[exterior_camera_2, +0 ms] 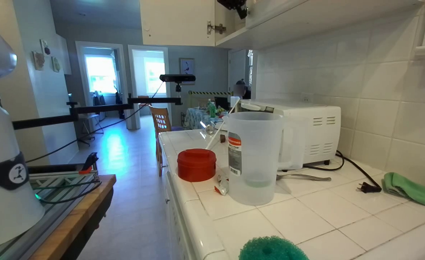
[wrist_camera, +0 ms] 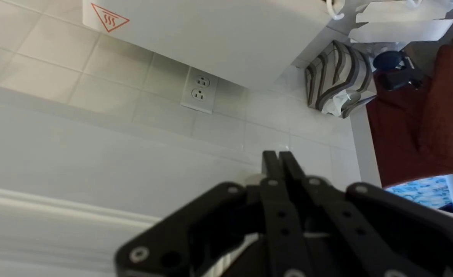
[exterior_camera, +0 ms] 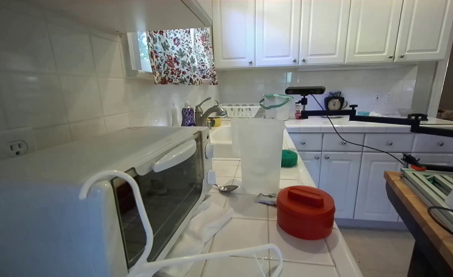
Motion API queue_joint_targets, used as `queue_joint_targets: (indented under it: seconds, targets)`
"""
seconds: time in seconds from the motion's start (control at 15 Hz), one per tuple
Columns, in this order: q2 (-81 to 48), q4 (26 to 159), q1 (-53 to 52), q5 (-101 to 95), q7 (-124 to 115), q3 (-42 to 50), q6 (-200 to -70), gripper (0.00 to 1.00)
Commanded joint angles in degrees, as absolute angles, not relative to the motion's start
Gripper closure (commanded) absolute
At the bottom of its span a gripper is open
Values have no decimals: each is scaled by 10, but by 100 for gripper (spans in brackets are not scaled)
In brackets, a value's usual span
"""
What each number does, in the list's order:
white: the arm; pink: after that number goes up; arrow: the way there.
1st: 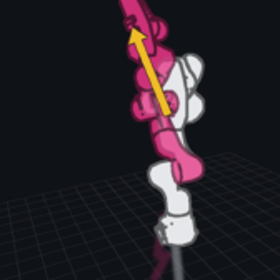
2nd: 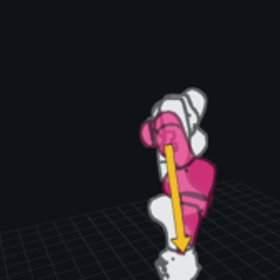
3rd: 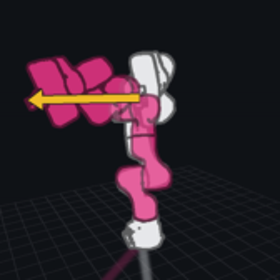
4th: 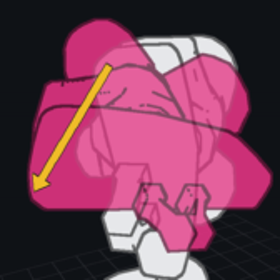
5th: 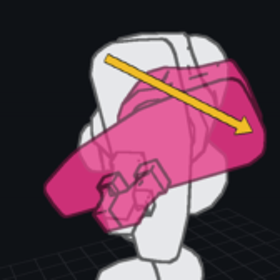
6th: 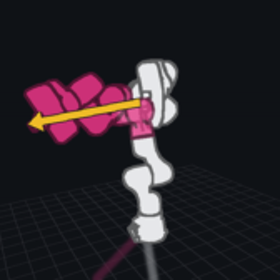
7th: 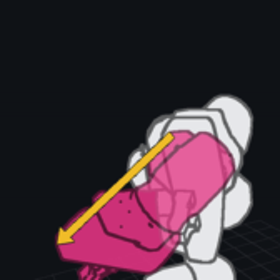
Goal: Open the top right cabinet door
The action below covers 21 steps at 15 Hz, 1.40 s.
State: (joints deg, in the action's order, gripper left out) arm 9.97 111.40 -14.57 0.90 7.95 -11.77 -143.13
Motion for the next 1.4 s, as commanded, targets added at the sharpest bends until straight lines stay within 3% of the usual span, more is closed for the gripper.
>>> queue_joint_targets:
  seconds: [0.0, 0.53, 1.33]
  targets:
    - [97, 1102, -140, -11, 62, -129, -1435, 61]
    - [104, 1097, -135, -34, 25, -142, -1433, 1]
    - [87, 1080, -125, -53, -5, -141, -1431, 0]
